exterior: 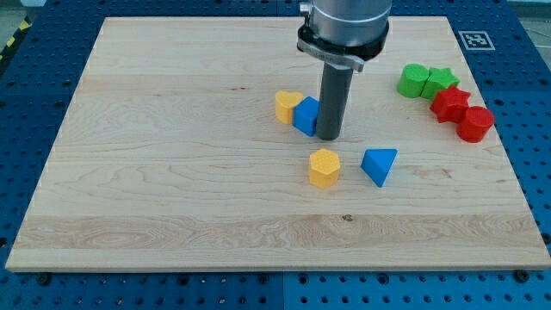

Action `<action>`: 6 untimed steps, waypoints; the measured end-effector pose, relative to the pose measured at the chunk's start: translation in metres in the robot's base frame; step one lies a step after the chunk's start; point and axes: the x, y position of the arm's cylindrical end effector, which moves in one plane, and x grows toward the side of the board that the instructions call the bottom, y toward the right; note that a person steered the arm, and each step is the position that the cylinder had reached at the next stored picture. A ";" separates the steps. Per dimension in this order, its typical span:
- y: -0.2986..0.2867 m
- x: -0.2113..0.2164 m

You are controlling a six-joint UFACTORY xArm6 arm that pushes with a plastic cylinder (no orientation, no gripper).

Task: Push the blue cube and yellow heart away from the yellow hexagon

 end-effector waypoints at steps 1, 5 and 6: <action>0.006 -0.032; -0.030 -0.020; -0.034 0.005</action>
